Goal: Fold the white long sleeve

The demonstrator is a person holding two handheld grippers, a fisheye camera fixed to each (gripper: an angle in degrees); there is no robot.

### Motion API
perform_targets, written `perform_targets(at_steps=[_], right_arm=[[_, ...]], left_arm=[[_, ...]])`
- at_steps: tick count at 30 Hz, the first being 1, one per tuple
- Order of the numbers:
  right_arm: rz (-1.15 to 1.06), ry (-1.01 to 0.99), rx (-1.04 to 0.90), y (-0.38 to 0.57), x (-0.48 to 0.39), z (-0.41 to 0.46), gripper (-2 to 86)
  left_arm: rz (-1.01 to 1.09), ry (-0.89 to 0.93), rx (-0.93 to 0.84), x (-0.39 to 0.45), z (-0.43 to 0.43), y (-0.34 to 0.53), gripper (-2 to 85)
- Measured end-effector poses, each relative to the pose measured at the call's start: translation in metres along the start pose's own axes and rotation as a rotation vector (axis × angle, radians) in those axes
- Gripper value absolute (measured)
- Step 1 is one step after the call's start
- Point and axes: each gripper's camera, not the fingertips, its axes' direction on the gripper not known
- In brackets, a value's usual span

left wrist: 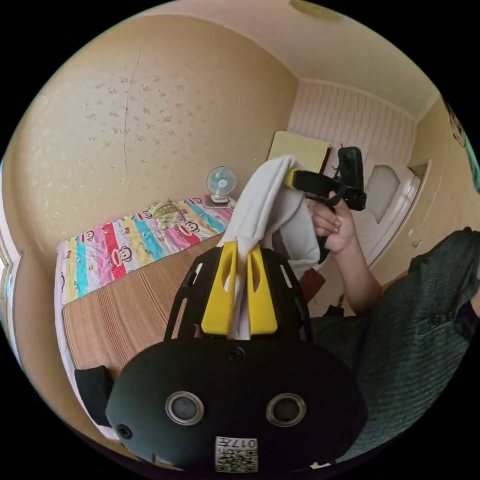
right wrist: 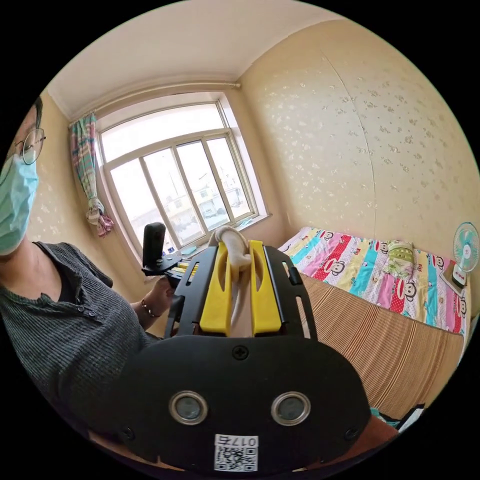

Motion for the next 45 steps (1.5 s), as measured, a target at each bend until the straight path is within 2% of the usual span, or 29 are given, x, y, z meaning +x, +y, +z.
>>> perform_targets(at_steps=[3, 8, 11, 13, 16, 19, 23, 24, 27, 28, 30, 31, 35, 38, 40, 45], right_arm=[[0.021, -0.092, 0.002, 0.016, 0.02, -0.03, 10.8], [0.135, -0.124, 0.057, 0.09, 0.039, -0.064, 12.6], [0.325, -0.163, 0.068, 0.15, 0.059, -0.067, 15.5], [0.424, -0.254, 0.14, 0.189, 0.068, -0.067, 16.8], [0.425, -0.274, 0.21, 0.207, 0.06, -0.062, 17.3], [0.405, -0.16, 0.11, 0.191, 0.049, -0.038, 17.4], [0.304, -0.224, -0.029, 0.145, 0.038, 0.0, 12.3], [0.232, -0.204, -0.087, 0.127, 0.031, 0.01, 7.0], [0.16, 0.192, -0.144, 0.081, 0.017, 0.009, 4.6], [0.15, 0.315, -0.121, 0.061, 0.017, -0.001, 4.3], [0.147, 0.429, 0.002, 0.035, 0.014, -0.027, 3.9], [0.147, 0.444, 0.1, 0.018, 0.01, -0.045, 3.8], [0.22, 0.459, 0.302, -0.013, -0.002, -0.086, 3.5], [0.193, 0.456, 0.37, -0.022, -0.034, -0.097, 3.5], [0.136, 0.576, 0.405, -0.033, -0.072, -0.104, 3.4], [0.065, 0.755, 0.553, -0.085, -0.114, -0.128, 3.5]], left_arm=[[-0.002, 0.116, 0.112, -0.013, -0.03, -0.02, 0.6], [0.046, 0.092, 0.226, 0.002, -0.068, -0.058, 0.1], [0.065, 0.15, 0.285, 0.006, -0.096, -0.081, -0.1], [0.067, 0.159, 0.314, 0.009, -0.115, -0.095, -0.1], [0.039, 0.115, 0.368, 0.009, -0.151, -0.116, -0.3], [0.017, 0.125, 0.432, 0.004, -0.182, -0.131, -0.2], [-0.06, 0.092, 0.477, -0.017, -0.227, -0.145, -0.1], [-0.076, 0.063, 0.471, -0.026, -0.243, -0.149, -0.1], [-0.117, -0.058, 0.431, -0.058, -0.292, -0.152, 0.0], [-0.129, -0.08, 0.415, -0.067, -0.302, -0.151, 0.0], [-0.15, -0.109, 0.33, -0.11, -0.34, -0.144, 0.1], [-0.133, -0.091, 0.318, -0.121, -0.349, -0.14, 0.1], [-0.204, 0.232, 0.238, -0.212, -0.411, -0.089, -0.3], [-0.207, 0.113, 0.168, -0.218, -0.443, -0.063, -0.5], [-0.157, 0.093, 0.137, -0.212, -0.463, -0.067, -0.4], [-0.028, 0.181, 0.283, -0.232, -0.563, -0.155, 0.0]])
